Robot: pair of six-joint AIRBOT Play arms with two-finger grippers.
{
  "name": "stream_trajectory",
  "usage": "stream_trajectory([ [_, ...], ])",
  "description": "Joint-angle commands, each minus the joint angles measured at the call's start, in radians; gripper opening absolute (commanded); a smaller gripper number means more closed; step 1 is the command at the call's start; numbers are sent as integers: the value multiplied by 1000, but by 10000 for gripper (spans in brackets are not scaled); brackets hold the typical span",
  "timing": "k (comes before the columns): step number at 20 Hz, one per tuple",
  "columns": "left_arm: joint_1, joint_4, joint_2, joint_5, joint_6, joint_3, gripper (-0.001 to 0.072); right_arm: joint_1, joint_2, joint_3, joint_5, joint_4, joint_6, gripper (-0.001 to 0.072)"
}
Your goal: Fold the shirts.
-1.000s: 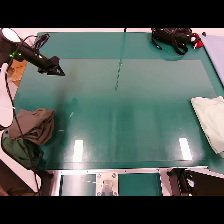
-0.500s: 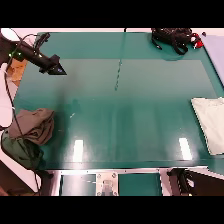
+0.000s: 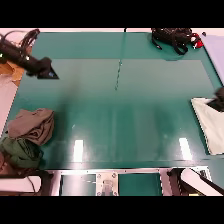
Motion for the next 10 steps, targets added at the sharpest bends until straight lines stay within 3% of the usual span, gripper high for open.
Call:
stream_trajectory([
  [1,-1,50,286,101,5,-388,23,361,54,-88,-73,-34,-9,16],
  [5,-1,84,507,149,-8,-669,23,557,60,-133,-162,-34,-10,16],
  [10,-1,93,525,146,-19,-682,25,607,60,-132,-160,-31,-10,16],
])
